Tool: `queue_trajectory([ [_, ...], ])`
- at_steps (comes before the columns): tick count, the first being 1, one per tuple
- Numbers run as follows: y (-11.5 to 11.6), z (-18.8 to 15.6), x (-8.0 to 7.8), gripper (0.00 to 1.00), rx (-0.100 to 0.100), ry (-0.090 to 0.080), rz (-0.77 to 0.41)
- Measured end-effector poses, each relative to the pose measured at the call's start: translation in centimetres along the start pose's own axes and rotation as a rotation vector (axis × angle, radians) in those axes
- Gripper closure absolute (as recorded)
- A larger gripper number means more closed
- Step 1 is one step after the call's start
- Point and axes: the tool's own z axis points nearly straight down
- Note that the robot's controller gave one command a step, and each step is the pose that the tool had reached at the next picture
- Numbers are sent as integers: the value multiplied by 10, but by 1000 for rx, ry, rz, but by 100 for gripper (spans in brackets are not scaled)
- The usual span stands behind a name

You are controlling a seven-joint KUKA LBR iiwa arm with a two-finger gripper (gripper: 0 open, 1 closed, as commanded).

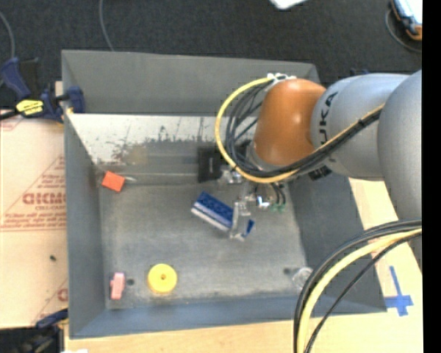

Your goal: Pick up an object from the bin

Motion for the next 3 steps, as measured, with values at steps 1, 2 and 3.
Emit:
queue_trajectory([
  [1,-16,32,16,100,1,2,253],
  [2,-16,32,16,100,1,2,252],
  [3,-18,-161,18,100,1,-6,274],
])
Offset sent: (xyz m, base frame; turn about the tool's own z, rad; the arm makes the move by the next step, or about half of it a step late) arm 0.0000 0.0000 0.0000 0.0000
